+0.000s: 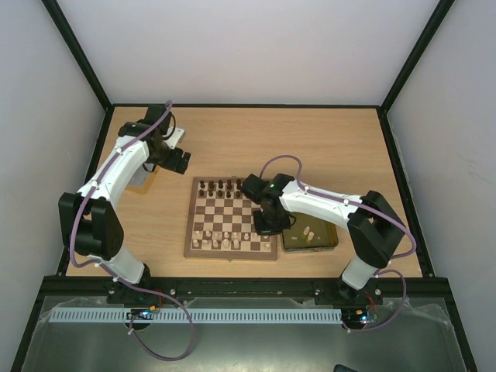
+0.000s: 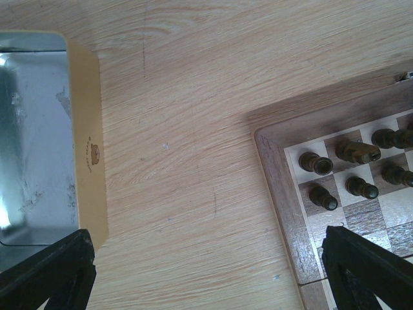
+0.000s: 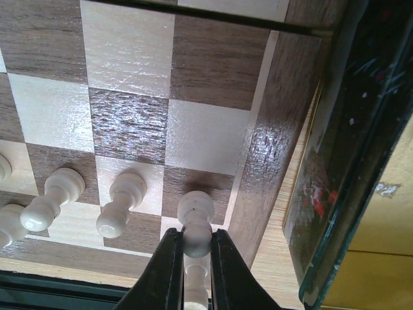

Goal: Set up the chess pieces on the board
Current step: Place the chess piece on the chessboard.

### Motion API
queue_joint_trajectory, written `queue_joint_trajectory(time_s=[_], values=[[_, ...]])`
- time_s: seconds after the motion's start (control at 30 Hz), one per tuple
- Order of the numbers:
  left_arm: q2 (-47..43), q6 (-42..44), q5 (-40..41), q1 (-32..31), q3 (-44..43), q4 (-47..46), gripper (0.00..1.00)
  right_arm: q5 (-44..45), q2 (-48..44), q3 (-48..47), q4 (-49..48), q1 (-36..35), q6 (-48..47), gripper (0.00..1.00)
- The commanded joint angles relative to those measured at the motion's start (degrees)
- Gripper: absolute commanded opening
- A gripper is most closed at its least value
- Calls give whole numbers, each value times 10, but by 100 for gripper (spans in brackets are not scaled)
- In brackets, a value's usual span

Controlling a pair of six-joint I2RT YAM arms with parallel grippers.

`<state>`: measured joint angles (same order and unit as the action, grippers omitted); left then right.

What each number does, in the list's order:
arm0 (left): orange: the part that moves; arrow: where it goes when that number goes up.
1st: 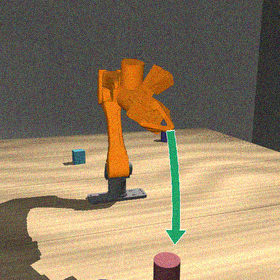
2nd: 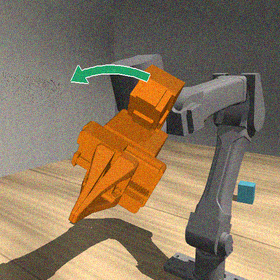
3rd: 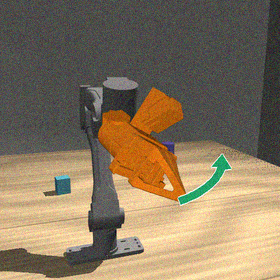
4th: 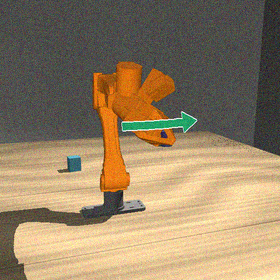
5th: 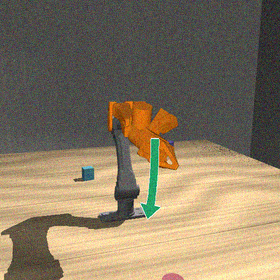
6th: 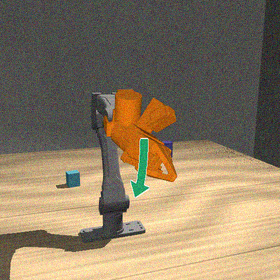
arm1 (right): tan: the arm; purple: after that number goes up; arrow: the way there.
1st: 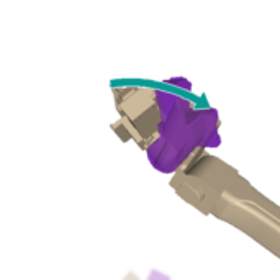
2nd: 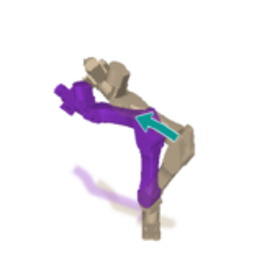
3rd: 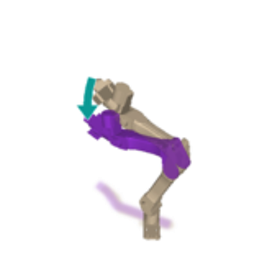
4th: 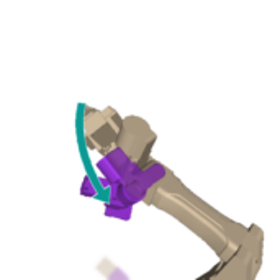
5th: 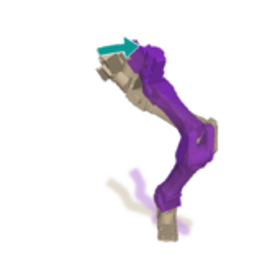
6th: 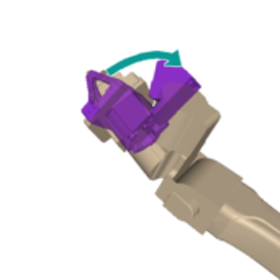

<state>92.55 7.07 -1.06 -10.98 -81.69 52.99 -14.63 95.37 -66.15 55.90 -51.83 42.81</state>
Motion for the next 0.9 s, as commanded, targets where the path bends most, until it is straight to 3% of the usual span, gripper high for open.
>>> queue_joint_trajectory(time_s=[0.0,0.87], values=[[-18,-1,-5,0,7,0,96,-2,5,-15,0,-6,-5,6],[-26,0,-5,0,16,-2,96,-2,-1,-6,-1,-10,-1,9]])
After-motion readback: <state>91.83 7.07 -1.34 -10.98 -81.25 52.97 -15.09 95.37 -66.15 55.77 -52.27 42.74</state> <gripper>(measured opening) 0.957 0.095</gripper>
